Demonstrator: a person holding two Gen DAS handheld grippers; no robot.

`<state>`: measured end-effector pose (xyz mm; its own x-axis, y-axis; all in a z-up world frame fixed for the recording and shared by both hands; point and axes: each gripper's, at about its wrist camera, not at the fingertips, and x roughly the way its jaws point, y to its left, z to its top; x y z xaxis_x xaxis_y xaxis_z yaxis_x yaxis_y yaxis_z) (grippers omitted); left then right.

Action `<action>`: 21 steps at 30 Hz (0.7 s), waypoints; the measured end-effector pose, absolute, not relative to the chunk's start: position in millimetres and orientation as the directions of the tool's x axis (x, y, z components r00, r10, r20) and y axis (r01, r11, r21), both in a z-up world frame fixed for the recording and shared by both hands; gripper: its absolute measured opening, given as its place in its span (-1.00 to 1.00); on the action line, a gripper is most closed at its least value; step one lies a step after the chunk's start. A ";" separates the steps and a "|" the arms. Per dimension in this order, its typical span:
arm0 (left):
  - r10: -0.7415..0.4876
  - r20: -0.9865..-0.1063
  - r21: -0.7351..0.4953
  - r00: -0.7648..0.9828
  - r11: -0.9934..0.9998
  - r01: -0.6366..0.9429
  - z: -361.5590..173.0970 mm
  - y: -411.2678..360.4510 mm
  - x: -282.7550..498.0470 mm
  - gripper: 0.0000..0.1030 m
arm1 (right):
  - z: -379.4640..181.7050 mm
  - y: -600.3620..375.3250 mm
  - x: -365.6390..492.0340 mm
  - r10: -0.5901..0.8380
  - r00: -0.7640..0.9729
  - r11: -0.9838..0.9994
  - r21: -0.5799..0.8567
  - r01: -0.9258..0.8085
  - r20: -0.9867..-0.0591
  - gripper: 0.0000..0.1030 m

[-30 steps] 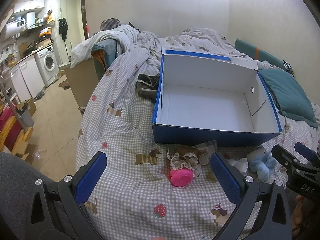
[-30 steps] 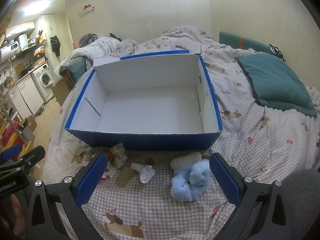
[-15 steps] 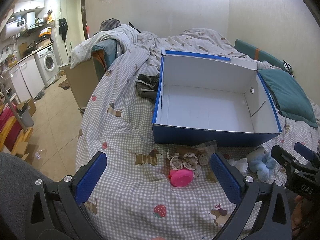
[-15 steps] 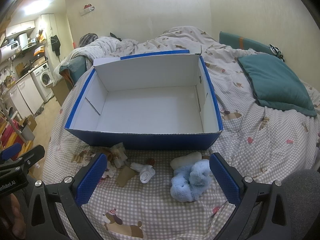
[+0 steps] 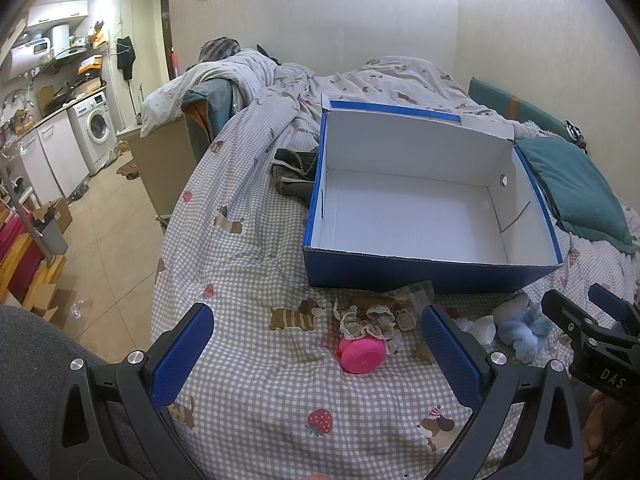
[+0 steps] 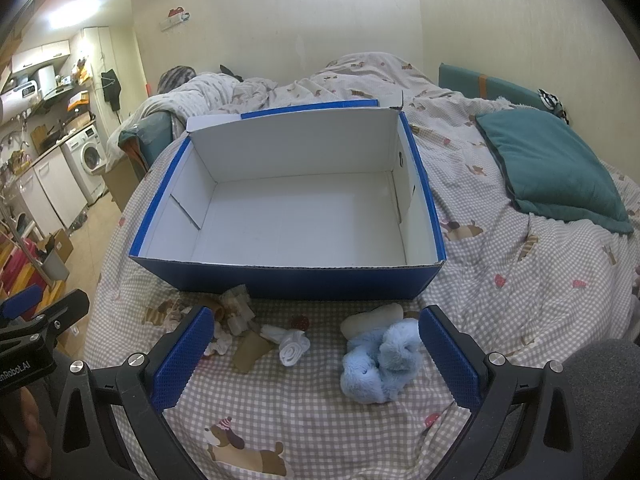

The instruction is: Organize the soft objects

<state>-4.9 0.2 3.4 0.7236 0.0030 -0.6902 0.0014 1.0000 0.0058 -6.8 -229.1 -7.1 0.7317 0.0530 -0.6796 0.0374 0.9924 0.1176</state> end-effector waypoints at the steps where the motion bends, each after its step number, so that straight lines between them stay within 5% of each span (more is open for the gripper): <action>1: 0.003 -0.690 0.006 0.724 1.000 0.001 3.0 -0.1 -4.6 1.00 | -8.1 -229.9 -7.4 0.051 0.732 0.993 0.116 0.039 -0.679 1.00; 9: -0.119 -0.706 -0.099 0.698 0.993 0.069 5.4 -2.4 -1.6 1.00 | -8.6 -229.3 -7.2 0.050 0.732 0.993 0.114 0.039 -0.680 1.00; 21: -0.111 -0.713 -0.092 0.692 0.994 0.065 1.4 -5.9 -0.1 1.00 | -8.9 -228.8 -7.1 0.048 0.731 0.993 0.112 0.039 -0.681 1.00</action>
<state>-0.1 -5.9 1.4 0.6924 -0.1113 -0.7129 0.0653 0.9936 -0.0917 -7.1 -228.8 -8.9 0.7311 0.0483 -0.6806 0.0390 0.9929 0.1123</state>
